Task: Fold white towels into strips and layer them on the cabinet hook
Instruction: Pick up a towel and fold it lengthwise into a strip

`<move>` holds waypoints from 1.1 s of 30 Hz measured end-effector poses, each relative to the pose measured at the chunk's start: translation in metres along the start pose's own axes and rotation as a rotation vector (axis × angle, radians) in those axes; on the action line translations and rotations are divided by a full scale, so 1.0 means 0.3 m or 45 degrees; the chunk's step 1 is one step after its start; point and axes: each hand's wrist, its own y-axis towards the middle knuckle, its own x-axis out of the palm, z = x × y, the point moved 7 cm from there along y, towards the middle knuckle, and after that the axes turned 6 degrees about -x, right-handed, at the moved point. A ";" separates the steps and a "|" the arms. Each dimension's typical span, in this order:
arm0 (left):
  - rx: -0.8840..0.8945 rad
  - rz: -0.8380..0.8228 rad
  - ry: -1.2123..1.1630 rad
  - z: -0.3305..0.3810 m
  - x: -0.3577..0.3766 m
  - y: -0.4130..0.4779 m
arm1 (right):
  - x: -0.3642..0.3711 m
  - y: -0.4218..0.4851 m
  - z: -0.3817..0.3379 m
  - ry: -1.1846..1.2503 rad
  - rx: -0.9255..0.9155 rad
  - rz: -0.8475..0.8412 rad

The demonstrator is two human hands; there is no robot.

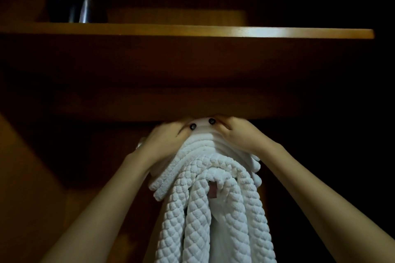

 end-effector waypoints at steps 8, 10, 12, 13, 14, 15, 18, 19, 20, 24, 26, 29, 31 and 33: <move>-0.271 -0.272 -0.292 -0.086 0.053 0.043 | 0.046 0.024 0.072 0.136 0.190 0.000; -0.367 -0.314 -0.418 -0.095 0.060 0.049 | 0.050 0.036 0.091 0.188 0.252 -0.016; -0.339 -0.346 -0.531 -0.075 0.062 0.059 | 0.050 0.054 0.109 0.231 0.325 -0.030; -0.326 -0.364 -0.580 -0.065 0.063 0.062 | 0.052 0.058 0.115 0.259 0.344 -0.031; -0.338 -0.389 -0.628 -0.063 0.068 0.059 | 0.056 0.056 0.121 0.300 0.356 -0.023; -0.362 -0.415 -0.656 -0.062 0.077 0.053 | 0.062 0.041 0.129 0.364 0.369 0.005; -0.293 -0.378 -0.384 -0.043 0.072 0.044 | 0.084 -0.044 0.165 0.548 0.428 0.126; -0.267 -0.367 -0.318 -0.028 0.067 0.047 | 0.090 -0.069 0.177 0.541 0.445 0.140; -0.271 -0.379 -0.302 -0.015 0.066 0.045 | 0.093 -0.091 0.187 0.513 0.468 0.123; -0.272 -0.283 -0.366 -0.002 0.034 0.026 | 0.061 -0.125 0.169 0.409 0.482 -0.057; -0.227 -0.101 -0.414 -0.011 -0.002 -0.004 | 0.037 -0.148 0.148 0.359 0.468 -0.105; -0.220 0.004 -0.371 -0.017 -0.048 -0.051 | 0.022 -0.197 0.119 0.352 0.442 -0.131; -0.155 -0.064 -0.302 0.007 -0.069 -0.075 | 0.006 -0.231 0.097 0.374 0.412 -0.100; -0.044 -0.063 -0.283 0.043 -0.113 -0.104 | -0.025 -0.261 0.071 0.396 0.410 -0.021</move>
